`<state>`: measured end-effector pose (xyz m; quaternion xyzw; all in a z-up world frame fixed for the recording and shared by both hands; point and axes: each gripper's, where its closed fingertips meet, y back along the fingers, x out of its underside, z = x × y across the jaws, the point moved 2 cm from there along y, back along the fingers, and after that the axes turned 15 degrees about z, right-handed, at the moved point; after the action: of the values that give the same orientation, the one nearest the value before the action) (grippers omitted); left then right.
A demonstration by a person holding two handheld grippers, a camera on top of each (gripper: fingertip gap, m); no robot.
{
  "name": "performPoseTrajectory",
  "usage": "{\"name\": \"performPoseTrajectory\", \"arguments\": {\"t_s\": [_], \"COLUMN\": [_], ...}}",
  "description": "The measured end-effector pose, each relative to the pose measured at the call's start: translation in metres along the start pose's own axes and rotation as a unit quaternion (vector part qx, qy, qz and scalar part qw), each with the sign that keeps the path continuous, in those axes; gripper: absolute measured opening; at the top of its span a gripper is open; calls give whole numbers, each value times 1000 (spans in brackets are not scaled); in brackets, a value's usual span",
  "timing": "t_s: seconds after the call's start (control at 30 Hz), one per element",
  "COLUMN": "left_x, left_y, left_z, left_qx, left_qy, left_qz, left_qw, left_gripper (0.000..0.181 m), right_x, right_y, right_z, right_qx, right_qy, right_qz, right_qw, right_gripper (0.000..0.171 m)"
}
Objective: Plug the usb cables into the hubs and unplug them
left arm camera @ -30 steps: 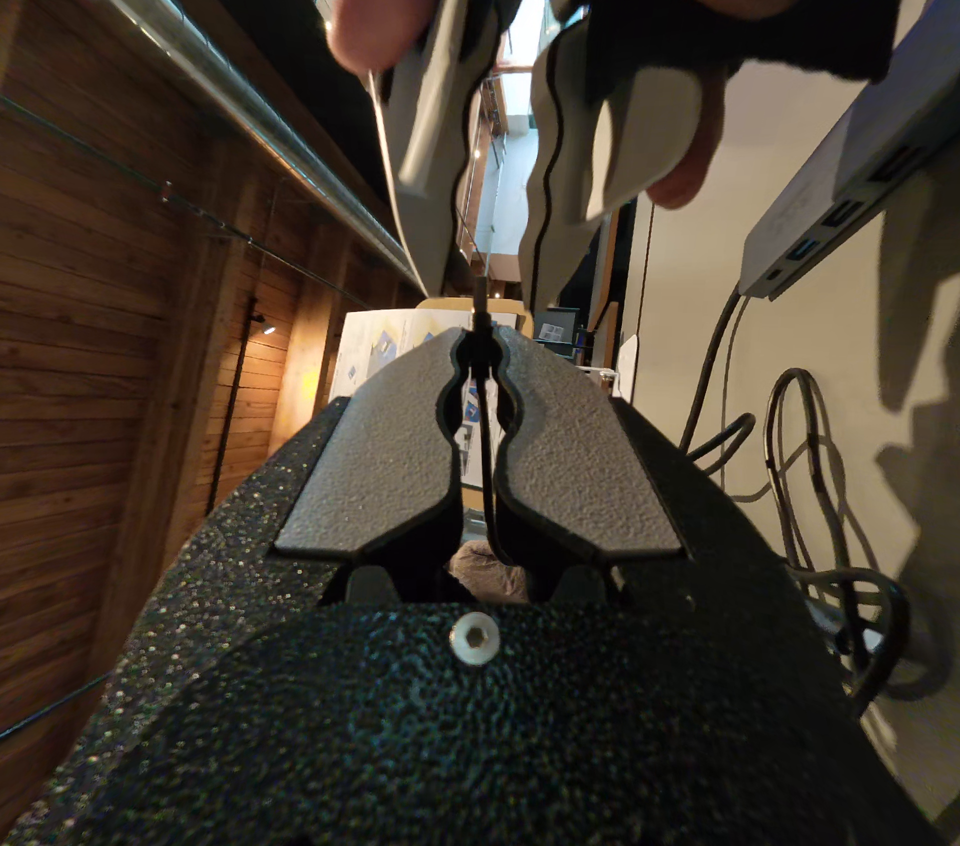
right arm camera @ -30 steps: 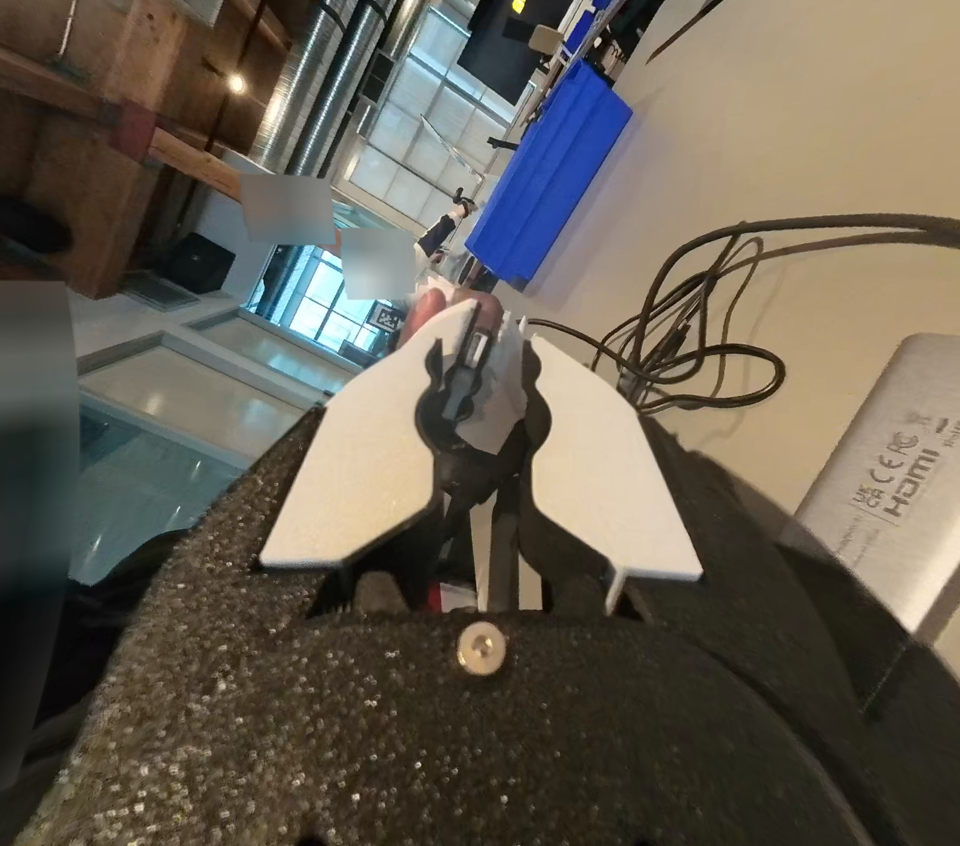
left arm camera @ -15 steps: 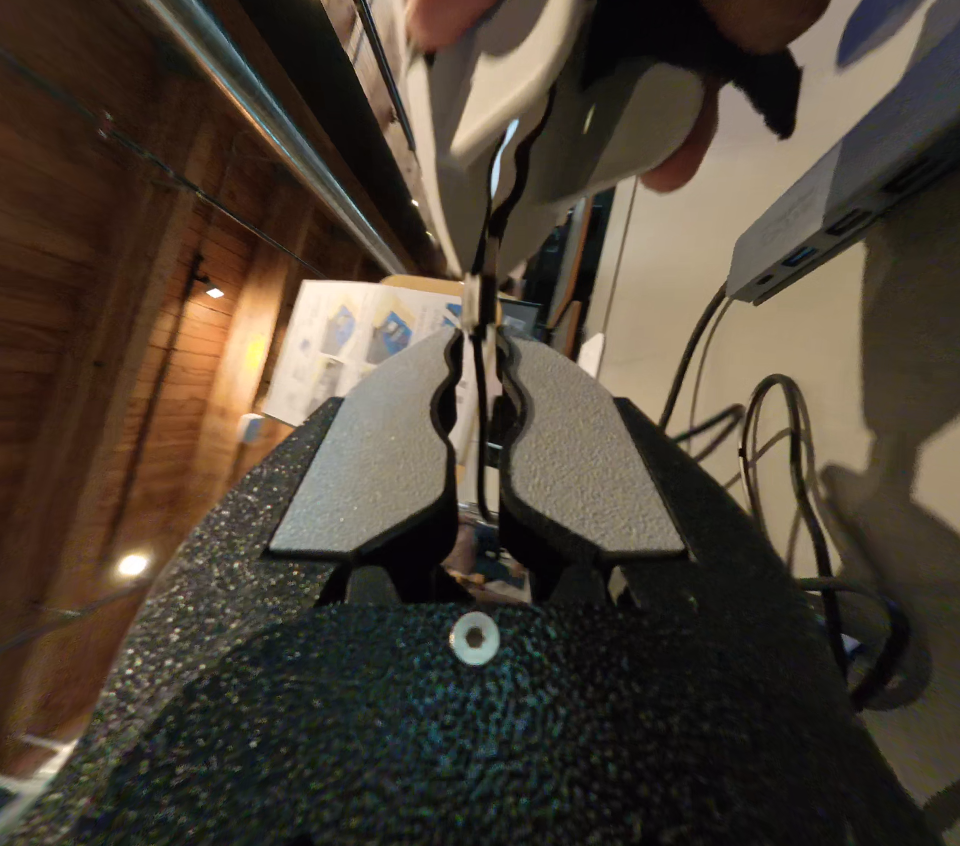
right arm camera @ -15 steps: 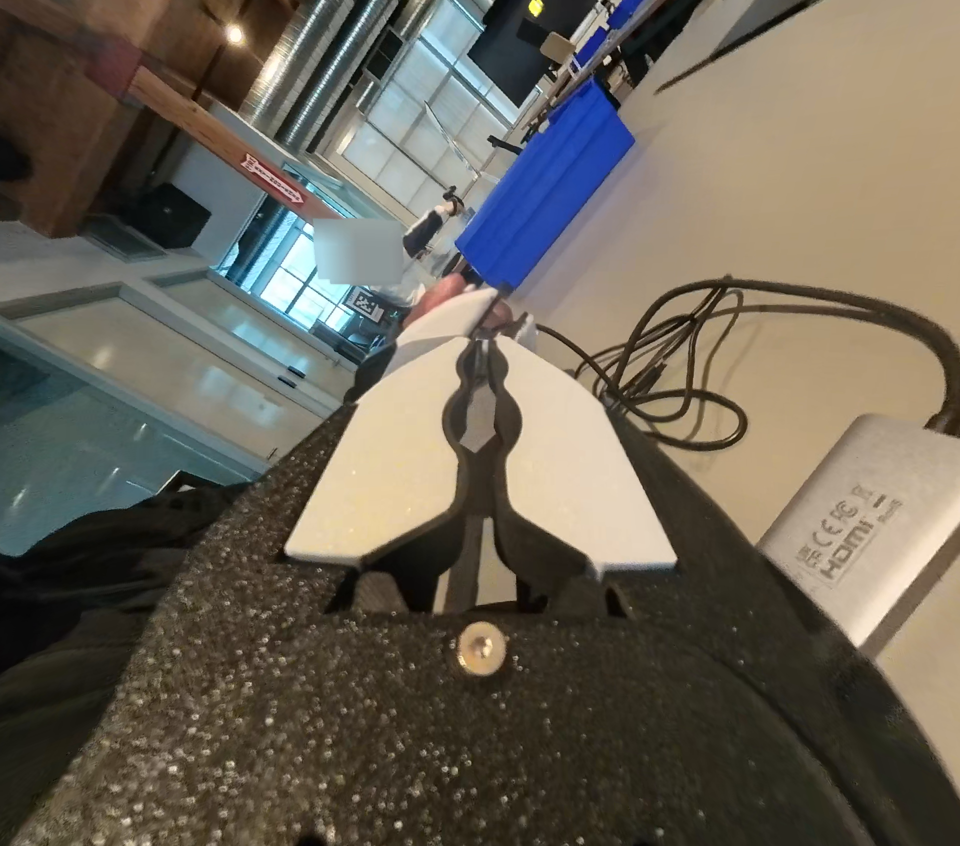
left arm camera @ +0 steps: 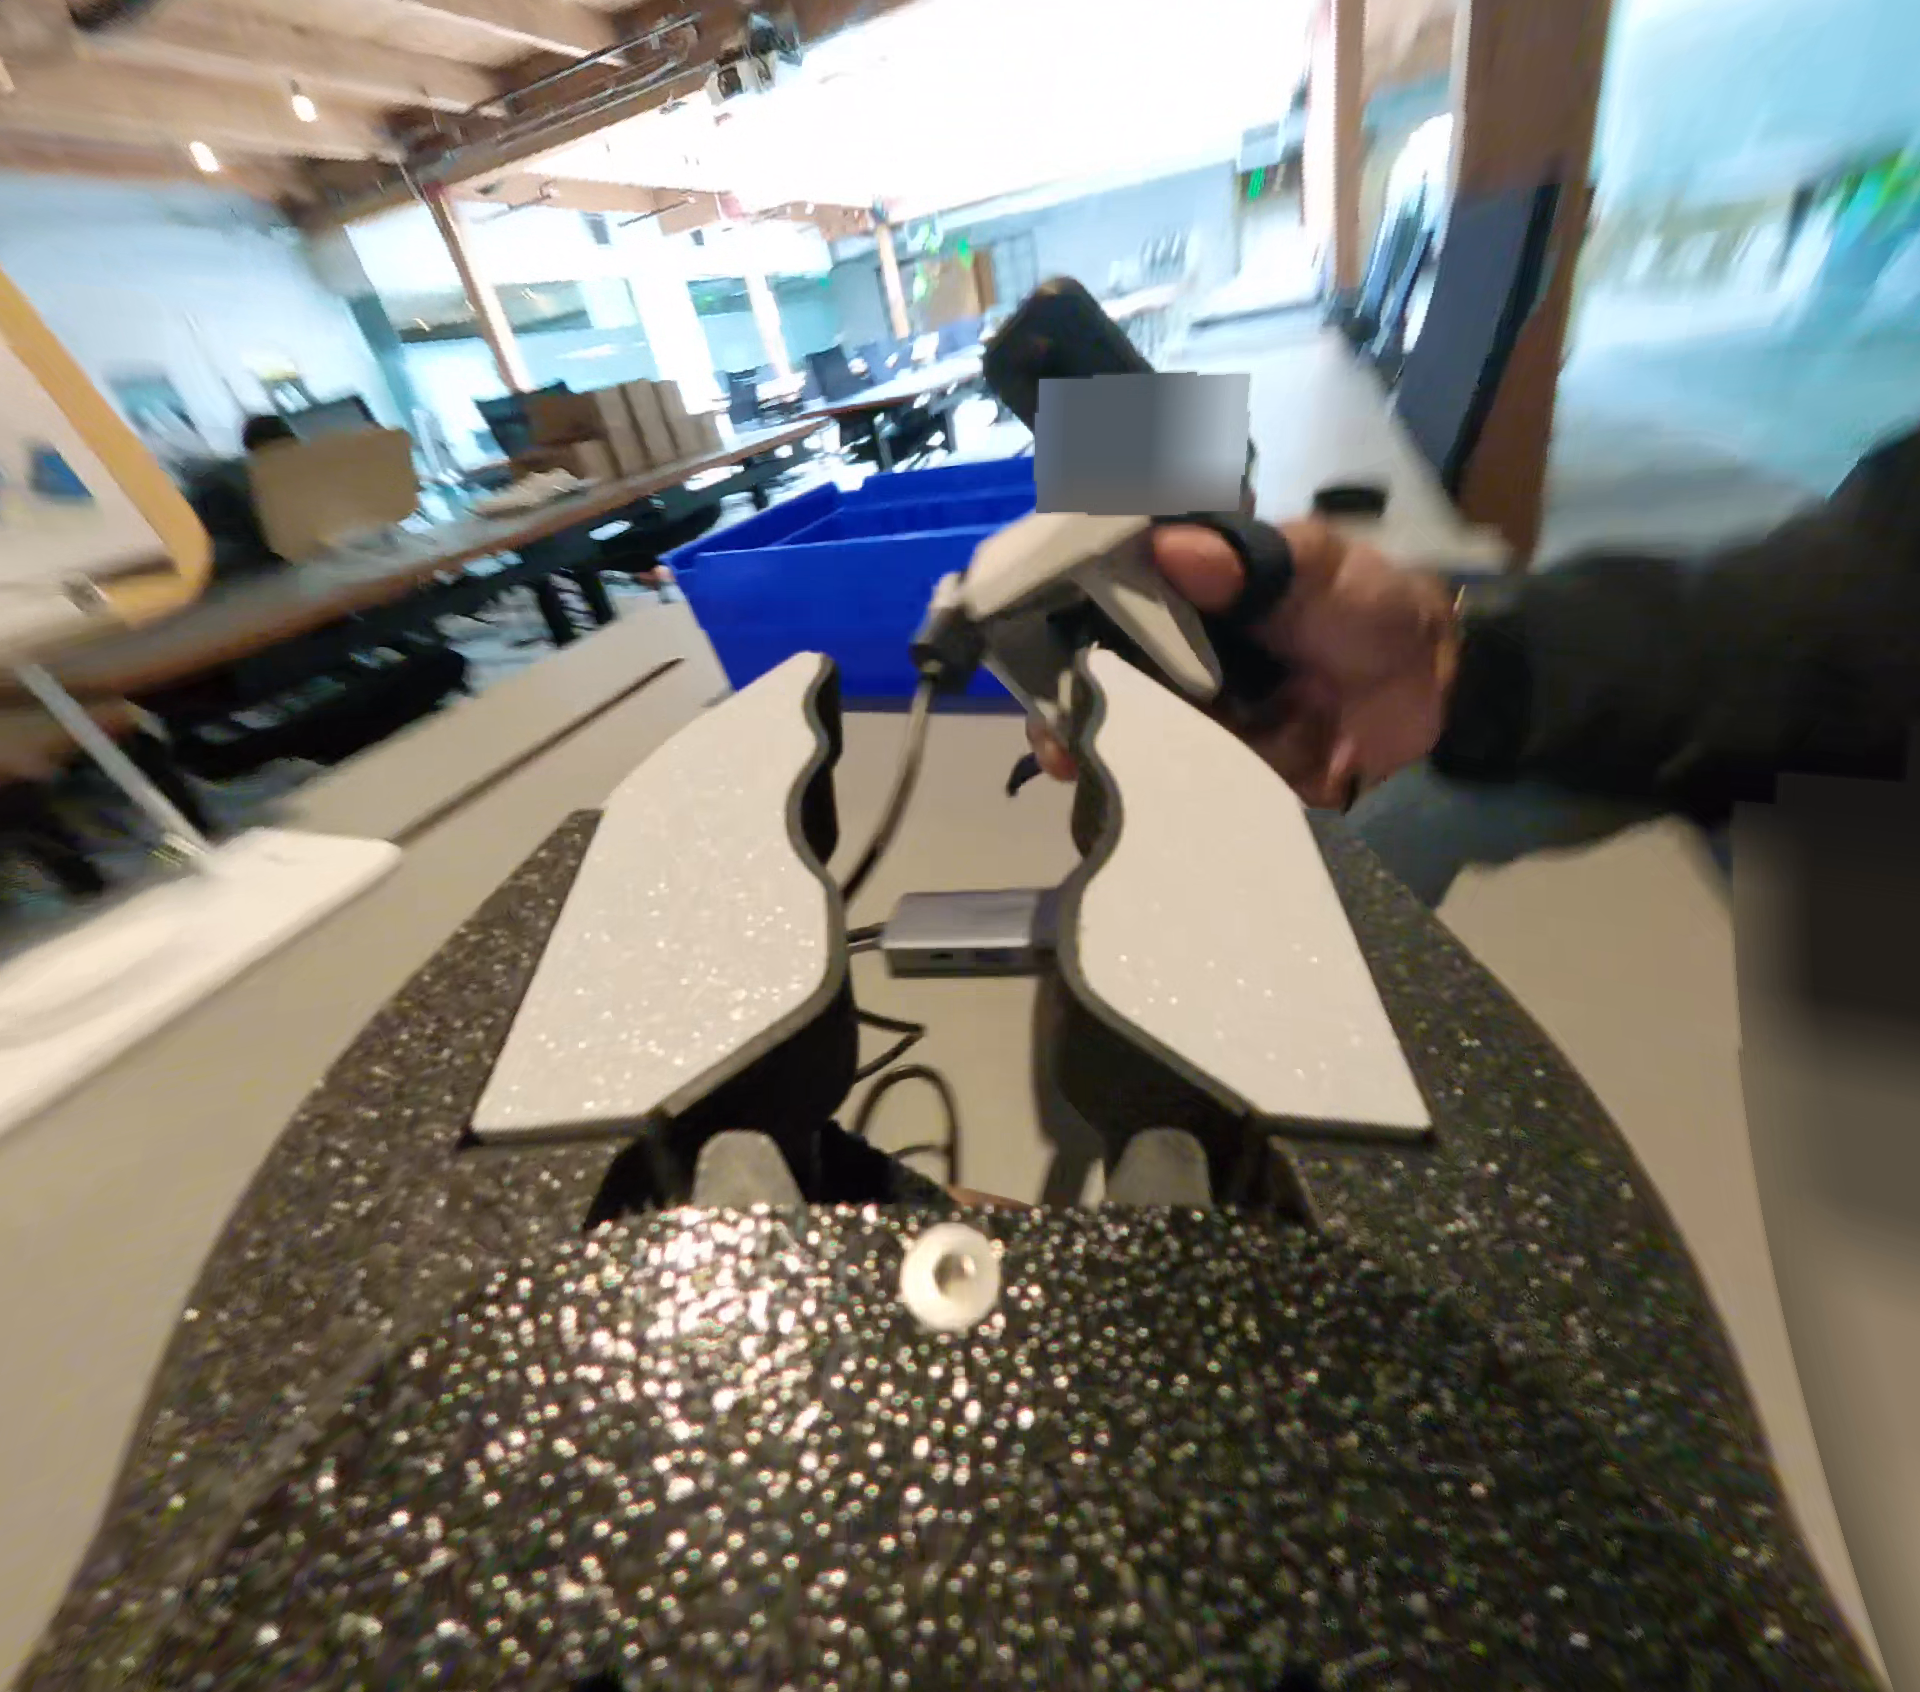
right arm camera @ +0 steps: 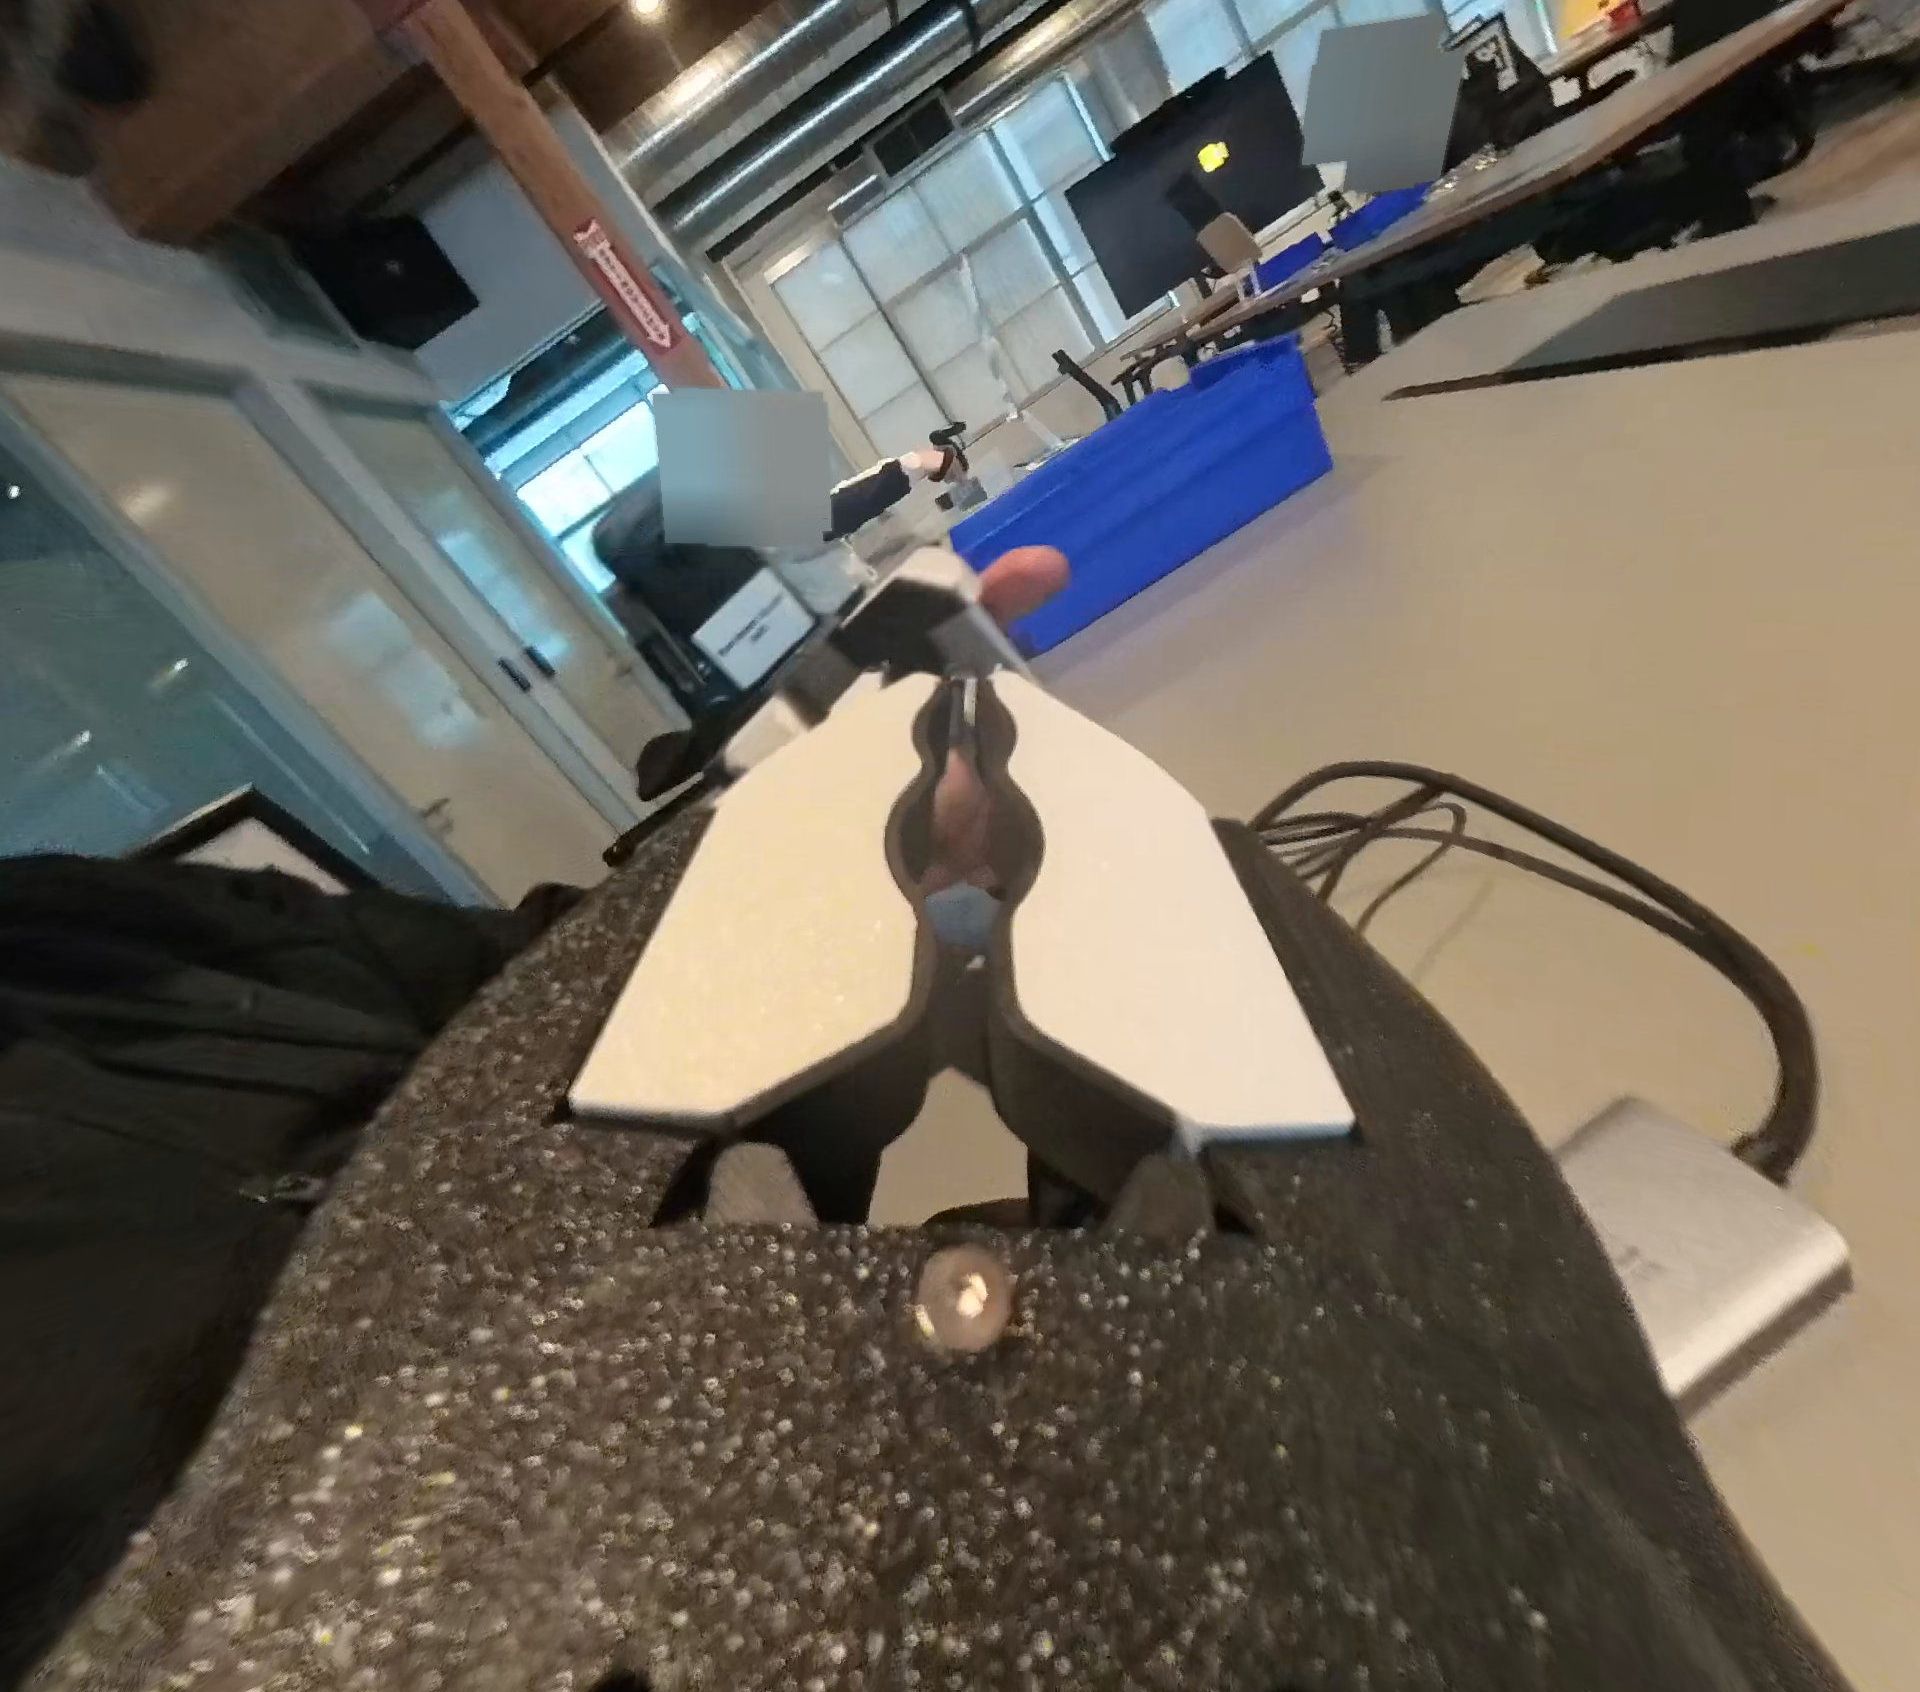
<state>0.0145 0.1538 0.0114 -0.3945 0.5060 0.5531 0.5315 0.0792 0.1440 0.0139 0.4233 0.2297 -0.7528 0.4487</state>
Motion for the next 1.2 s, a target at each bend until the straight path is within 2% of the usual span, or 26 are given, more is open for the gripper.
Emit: {"name": "performPoseTrajectory", "arguments": {"t_s": [0.23, 0.53, 0.63, 0.77, 0.87, 0.9, 0.97, 1.03, 1.1, 1.13, 1.2], "left_x": [3, 5, 6, 9, 10, 9, 7, 8, 10, 11, 13], "left_y": [-2, -6, -5, -6, -5, -3, 4, 11, 16, 17, 17], "left_z": [-7, -8, -9, -8, -1, 4, 18, 33, 44, 49, 53], "left_qx": [98, 135, 149, 144, 112, 100, 64, 25, -11, -24, -40], "left_qy": [110, 153, 158, 147, 142, 149, 165, 179, 189, 193, 198], "left_qz": [-7, -15, -13, 1, 5, -2, -15, -18, -17, -15, -8], "left_qw": [989, 979, 976, 979, 983, 984, 984, 983, 982, 981, 979], "left_gripper": [41, 27, 10, 8, 7, 7, 7, 7, 7, 7, 7], "right_x": [5, 13, 14, 16, 14, 11, 9, 20, 42, 52, 62], "right_y": [-10, -17, -18, -18, -12, -7, 8, 26, 44, 50, 52], "right_z": [20, 21, 21, 18, 11, 7, -10, -36, -60, -66, -71], "right_qx": [-11, -10, -5, 10, 55, 75, 141, 241, 336, 360, 368], "right_qy": [66, 74, 78, 84, 88, 81, 46, 15, 1, -6, -24], "right_qz": [14, 28, 26, 31, 28, 19, 22, 82, 182, 223, 256], "right_qw": [998, 997, 997, 996, 994, 994, 989, 967, 924, 906, 893], "right_gripper": [5, 5, 5, 6, 10, 16, 23, 27, 45, 48, 52]}}
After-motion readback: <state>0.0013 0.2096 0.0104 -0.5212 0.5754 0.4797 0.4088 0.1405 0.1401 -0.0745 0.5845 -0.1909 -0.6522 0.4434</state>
